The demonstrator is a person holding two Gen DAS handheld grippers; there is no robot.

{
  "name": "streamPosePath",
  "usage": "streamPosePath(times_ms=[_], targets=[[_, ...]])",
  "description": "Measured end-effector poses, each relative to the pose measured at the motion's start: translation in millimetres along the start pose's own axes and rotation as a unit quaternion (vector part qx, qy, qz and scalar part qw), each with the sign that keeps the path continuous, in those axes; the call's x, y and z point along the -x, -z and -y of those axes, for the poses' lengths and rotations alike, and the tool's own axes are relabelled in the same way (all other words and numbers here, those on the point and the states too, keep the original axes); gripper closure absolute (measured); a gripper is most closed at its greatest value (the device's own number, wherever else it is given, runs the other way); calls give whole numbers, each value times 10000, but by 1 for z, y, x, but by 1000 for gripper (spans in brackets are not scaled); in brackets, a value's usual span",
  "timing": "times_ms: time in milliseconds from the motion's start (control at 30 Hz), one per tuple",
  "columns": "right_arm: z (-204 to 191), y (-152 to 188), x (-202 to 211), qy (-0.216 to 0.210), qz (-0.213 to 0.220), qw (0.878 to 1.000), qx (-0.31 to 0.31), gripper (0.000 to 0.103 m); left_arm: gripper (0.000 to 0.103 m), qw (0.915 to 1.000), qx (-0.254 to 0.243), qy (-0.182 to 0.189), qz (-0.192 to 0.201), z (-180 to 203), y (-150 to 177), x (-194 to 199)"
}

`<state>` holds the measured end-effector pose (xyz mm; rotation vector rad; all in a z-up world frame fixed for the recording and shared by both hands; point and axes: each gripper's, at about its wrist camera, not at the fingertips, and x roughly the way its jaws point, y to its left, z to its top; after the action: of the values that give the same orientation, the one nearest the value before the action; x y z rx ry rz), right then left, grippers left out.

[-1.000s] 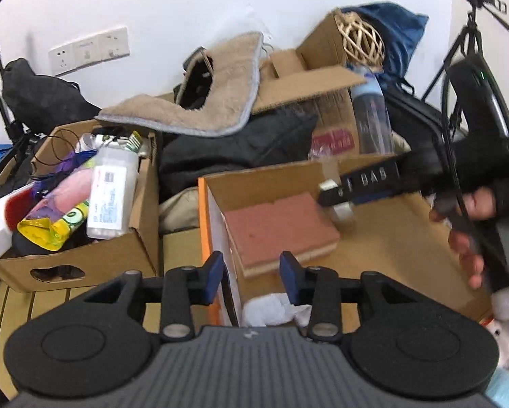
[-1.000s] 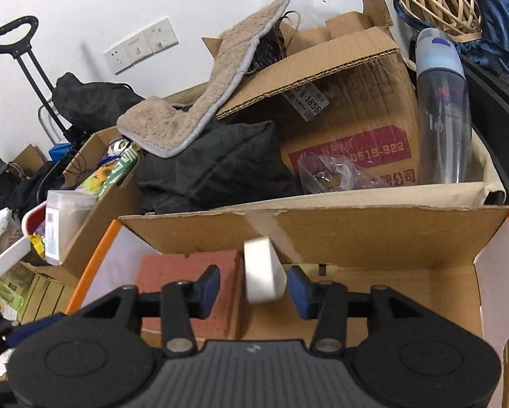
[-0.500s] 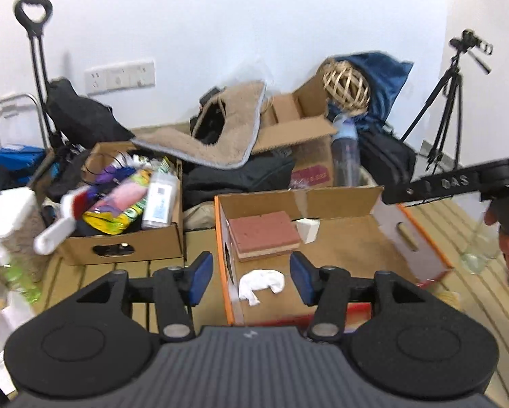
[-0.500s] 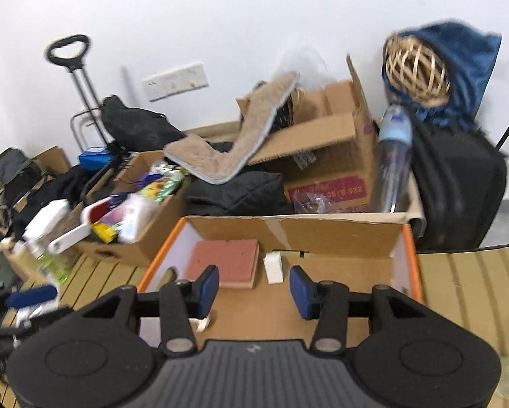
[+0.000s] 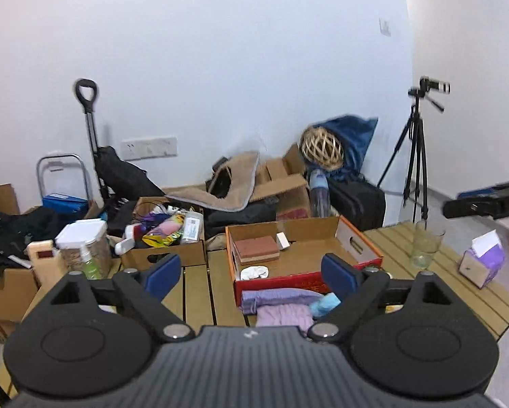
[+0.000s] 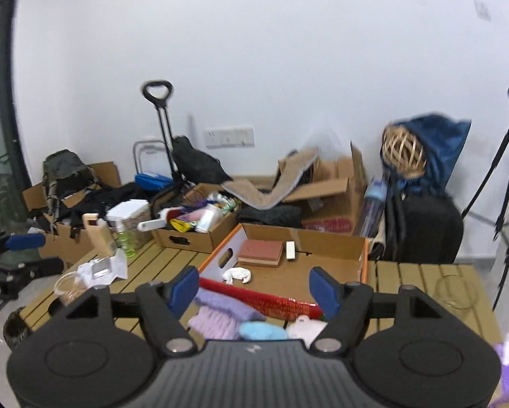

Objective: Organize soft objects
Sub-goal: 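Open both tools and move them back over the soft items, then grasp the white round sponge with the left tool while the right tool grasps the sparkly clear bag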

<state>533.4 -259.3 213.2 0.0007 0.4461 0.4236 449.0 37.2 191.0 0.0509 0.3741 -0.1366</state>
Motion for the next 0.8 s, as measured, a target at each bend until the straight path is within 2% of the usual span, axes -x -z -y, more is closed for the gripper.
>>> streamPosePath(times_ms=[133, 333, 400, 500, 567, 633, 700, 800], targets=[[-22, 41, 57, -45, 337, 9993, 143, 25, 7, 9992, 299, 6, 282, 1, 37, 51], [-67, 132, 135, 85, 965, 9935, 590, 20, 1, 9960, 514, 85, 729, 5, 115, 127], [-80, 165, 153, 222, 1182, 9906, 655, 16, 0, 9952, 502, -53, 844, 10, 143, 149], [-91, 213, 167, 496, 1421, 9864, 657, 10, 0, 9932, 129, -494, 1045, 24, 182, 167], [-91, 243, 163, 737, 1392, 9862, 511, 10, 0, 9937, -31, -684, 892, 31, 203, 165], [-90, 267, 148, 1031, 1073, 9886, 238, 11, 0, 9965, -36, -622, 552, 32, 214, 156], [-89, 282, 132, 899, 652, 9936, 219, 12, 0, 9968, -41, -647, 460, 32, 216, 150], [-92, 289, 123, 943, 576, 9933, 324, 12, 0, 9975, -8, -583, 397, 32, 215, 138]])
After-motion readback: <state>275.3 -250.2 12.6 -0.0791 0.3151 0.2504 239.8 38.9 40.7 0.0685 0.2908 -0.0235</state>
